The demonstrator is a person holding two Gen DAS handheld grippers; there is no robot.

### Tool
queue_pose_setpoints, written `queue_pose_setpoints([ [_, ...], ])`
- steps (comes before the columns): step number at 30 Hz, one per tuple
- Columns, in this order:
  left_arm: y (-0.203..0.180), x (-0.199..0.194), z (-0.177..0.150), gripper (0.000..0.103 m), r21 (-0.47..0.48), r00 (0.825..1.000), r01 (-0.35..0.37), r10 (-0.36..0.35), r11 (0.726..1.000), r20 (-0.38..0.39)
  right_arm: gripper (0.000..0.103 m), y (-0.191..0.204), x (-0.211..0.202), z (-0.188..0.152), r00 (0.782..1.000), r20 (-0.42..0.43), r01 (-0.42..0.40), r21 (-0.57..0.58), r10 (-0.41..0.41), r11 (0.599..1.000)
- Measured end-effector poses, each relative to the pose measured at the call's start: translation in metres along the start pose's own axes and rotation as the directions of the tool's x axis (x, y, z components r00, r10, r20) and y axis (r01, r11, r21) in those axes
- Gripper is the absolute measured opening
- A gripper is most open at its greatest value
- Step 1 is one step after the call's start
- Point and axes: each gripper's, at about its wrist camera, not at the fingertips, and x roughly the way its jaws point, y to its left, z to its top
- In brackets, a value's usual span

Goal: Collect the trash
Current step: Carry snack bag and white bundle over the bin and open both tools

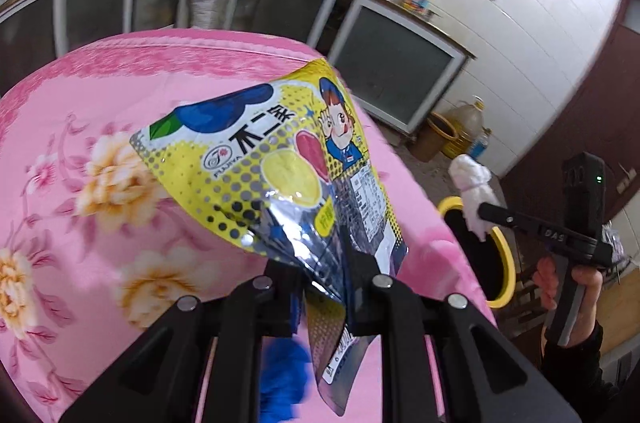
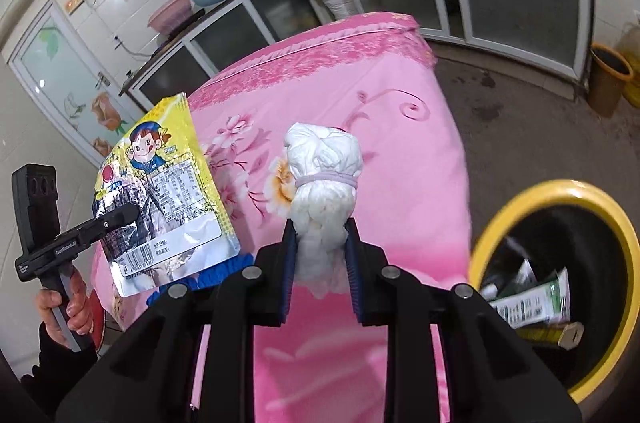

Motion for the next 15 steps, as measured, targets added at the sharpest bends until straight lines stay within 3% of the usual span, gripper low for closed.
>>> queue_pose_setpoints([
  [8, -0.088, 0.022, 0.004, 0.014, 0.141, 0.997, 0.082, -0.083, 0.987, 0.002, 0.023, -0.056, -0.046, -0.029, 0.996, 0.064, 0.058, 0.1, -0.064, 0.993],
  [15, -0.152, 0.05, 0.006, 0.014, 0.229, 0.988, 0.154, -0.152, 0.961, -0.025, 0.023, -0.104, -0.089, -0.05, 0.975, 0.127, 0.158, 0.176, -0.182, 0.972],
])
